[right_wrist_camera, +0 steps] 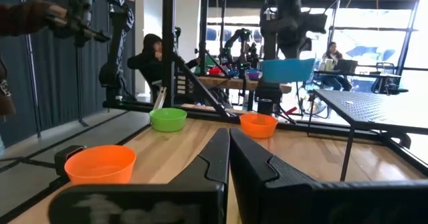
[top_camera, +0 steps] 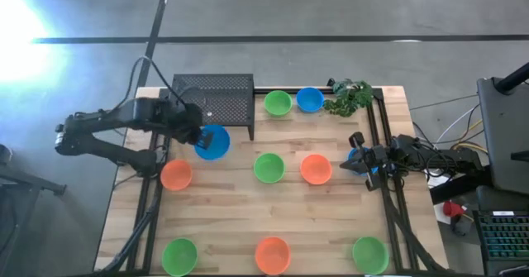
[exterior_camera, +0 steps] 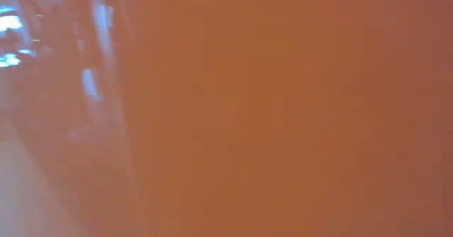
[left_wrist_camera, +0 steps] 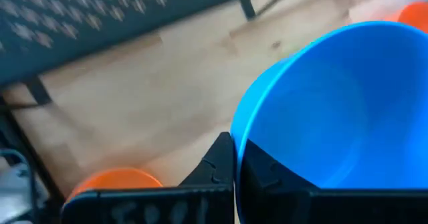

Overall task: Pick & Place Mini bowls
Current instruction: Put the blue bowl on the shelf

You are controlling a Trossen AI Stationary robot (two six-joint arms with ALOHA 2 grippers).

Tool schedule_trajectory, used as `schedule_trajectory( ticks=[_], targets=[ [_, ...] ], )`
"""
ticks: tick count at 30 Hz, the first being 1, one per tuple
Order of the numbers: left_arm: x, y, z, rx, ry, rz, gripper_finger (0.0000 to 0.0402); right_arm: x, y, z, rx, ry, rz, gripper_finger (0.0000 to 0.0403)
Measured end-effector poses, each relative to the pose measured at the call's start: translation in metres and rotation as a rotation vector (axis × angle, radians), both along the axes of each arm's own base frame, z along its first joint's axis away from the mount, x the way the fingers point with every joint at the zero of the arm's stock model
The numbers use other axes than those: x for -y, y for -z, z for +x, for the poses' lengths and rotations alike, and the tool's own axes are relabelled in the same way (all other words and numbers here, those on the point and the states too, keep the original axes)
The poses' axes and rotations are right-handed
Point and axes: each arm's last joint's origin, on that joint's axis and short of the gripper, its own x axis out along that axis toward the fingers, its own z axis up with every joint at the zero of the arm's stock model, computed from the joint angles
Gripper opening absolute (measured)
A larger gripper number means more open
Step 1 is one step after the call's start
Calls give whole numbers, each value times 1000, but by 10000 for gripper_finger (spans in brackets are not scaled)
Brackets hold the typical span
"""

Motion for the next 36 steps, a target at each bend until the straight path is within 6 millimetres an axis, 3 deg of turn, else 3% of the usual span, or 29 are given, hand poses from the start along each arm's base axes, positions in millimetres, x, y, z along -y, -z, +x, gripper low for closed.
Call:
schedule_trajectory(
  ticks=[10, 25, 36],
  targets=[
    [-40, -20, -18, -15, -90, 102, 0, 0, 0, 0, 0, 0, 0, 8],
    [-97, -21, -57, -52, -332, 144, 0, 0, 0, 0, 1, 16, 0, 8],
    [-127, -9, -61, -137, -371, 121, 0, 1, 0, 0, 1, 28, 1, 8]
  ],
)
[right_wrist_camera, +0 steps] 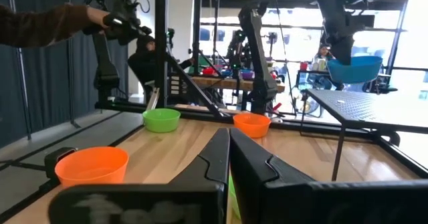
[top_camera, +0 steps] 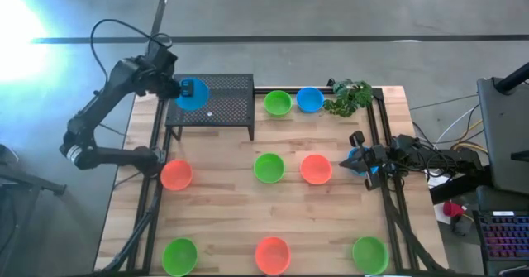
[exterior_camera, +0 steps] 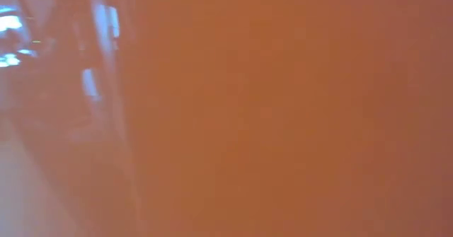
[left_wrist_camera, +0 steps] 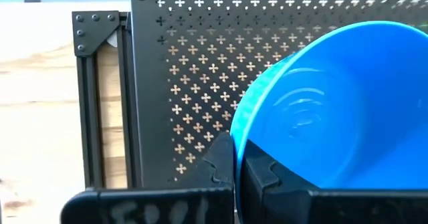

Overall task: Pick & Place Mini bowls
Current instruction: Put the blue bowl on the shelf

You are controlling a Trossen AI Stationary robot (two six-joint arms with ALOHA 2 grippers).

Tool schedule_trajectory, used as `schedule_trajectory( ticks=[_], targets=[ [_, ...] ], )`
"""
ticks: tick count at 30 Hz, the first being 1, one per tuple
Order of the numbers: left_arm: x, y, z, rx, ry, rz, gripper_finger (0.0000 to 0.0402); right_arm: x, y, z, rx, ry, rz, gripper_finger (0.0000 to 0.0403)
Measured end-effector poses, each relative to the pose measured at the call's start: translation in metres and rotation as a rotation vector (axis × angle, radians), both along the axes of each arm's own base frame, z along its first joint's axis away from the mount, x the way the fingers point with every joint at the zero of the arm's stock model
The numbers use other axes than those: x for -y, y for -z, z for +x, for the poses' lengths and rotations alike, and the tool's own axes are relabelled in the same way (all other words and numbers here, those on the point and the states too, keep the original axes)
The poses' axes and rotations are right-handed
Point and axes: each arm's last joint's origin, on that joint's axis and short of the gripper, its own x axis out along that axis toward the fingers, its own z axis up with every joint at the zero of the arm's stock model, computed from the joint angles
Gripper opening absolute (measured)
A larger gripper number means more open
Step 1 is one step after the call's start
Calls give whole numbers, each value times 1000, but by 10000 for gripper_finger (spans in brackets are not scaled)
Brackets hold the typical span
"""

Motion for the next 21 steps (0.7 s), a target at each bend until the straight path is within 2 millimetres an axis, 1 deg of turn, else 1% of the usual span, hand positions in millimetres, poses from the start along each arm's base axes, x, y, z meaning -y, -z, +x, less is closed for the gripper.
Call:
schedule_trajectory(
  ticks=[5, 10, 14, 16, 21],
  targets=[
    [-12, 8, 4, -37, 10, -34, 0, 0, 0, 0, 0, 0, 0, 8],
    [-17, 12, 5, -38, 11, -59, 0, 0, 0, 0, -1, 0, 2, 8],
    [-17, 12, 5, -33, -6, -62, 0, 0, 0, 0, -1, -1, 2, 8],
    [-17, 12, 4, -33, -43, -63, 0, 0, 0, 0, -1, 0, 2, 8],
    [-8, 13, -4, -116, -122, -95, 0, 0, 0, 0, -1, -1, 3, 8]
  ],
)
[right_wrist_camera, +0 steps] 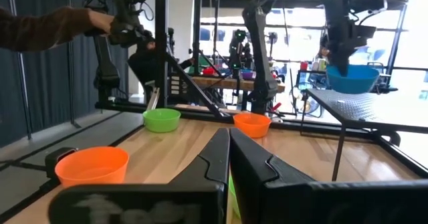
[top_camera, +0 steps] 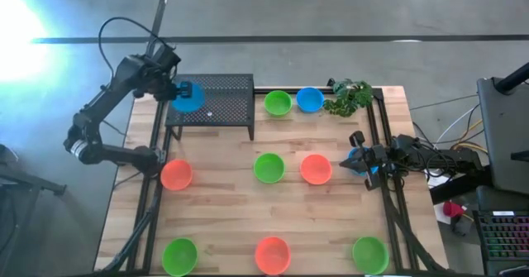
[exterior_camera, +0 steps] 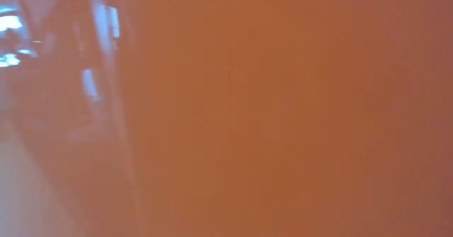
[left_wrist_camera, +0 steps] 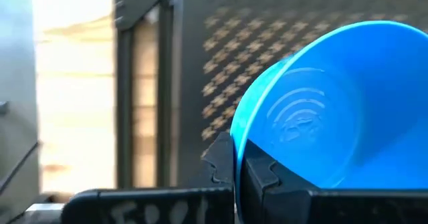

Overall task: Pick & Place Mini bowls
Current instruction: Put the blue bowl on the shelf

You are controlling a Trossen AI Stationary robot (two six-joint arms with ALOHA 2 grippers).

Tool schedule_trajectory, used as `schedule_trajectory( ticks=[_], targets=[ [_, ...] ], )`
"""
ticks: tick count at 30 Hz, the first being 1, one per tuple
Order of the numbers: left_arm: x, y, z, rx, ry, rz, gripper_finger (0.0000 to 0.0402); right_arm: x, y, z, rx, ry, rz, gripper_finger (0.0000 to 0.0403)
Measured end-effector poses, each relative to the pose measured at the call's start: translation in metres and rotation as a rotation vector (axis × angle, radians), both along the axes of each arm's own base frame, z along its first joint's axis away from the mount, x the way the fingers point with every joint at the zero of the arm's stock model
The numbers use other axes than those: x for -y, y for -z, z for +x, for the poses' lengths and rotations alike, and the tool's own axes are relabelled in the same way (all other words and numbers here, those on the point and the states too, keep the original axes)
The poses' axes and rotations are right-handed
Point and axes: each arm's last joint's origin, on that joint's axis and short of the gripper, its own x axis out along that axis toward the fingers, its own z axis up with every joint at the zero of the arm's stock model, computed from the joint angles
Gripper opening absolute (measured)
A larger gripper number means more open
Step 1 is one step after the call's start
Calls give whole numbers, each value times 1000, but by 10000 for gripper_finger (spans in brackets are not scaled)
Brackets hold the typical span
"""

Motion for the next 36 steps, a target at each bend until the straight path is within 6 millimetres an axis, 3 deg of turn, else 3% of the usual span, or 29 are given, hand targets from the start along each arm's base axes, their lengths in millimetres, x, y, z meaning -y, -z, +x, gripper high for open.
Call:
schedule_trajectory(
  ticks=[12, 25, 36],
  targets=[
    [15, -13, -13, -13, -130, 123, 0, 0, 0, 0, 6, 6, -28, 8],
    [8, 11, -10, -48, -165, 122, 0, 0, 0, 0, 4, 10, -20, 8],
    [6, 14, -8, -23, -141, 115, 0, 0, 0, 0, 5, 11, -21, 8]
  ],
)
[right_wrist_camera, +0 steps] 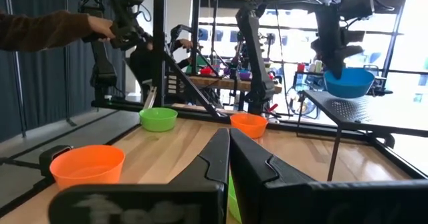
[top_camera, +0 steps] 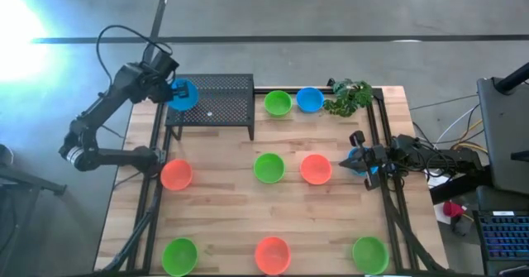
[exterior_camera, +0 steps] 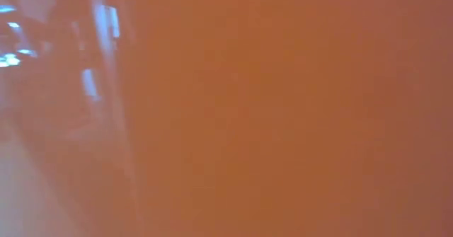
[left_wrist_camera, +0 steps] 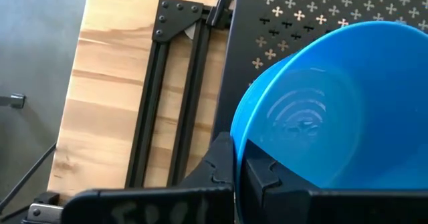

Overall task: Pick & Place Mini bowls
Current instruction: Put the blue bowl on the shelf

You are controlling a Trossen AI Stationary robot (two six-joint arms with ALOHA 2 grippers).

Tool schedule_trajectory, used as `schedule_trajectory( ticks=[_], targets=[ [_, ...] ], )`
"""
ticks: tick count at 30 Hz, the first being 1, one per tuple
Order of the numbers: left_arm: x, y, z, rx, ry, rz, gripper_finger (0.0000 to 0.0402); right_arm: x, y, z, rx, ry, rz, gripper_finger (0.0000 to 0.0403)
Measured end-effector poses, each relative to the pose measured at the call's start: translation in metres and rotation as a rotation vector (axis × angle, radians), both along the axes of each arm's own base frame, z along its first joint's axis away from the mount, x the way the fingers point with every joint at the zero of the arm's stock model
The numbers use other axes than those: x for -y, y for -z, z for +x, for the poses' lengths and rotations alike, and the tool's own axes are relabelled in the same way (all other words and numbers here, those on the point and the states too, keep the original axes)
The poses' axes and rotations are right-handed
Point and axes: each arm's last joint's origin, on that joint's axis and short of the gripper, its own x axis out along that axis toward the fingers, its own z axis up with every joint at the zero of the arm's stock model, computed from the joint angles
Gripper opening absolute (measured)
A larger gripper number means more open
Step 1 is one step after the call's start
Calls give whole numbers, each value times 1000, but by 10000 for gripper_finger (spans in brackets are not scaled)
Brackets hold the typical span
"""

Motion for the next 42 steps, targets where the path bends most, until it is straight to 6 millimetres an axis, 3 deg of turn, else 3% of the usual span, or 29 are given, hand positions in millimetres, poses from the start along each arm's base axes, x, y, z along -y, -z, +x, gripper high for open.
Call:
schedule_trajectory(
  ticks=[8, 29, 42],
  targets=[
    [-3, 12, 2, 4, 1, -3, 0, 0, 0, 0, -1, 0, 1, 8],
    [-4, 11, 2, 7, -9, 12, 1, 0, 0, 0, -1, 0, 1, 8],
    [-6, 11, 2, -22, -26, 43, 64, 0, 0, 0, -2, 0, 3, 8]
  ],
)
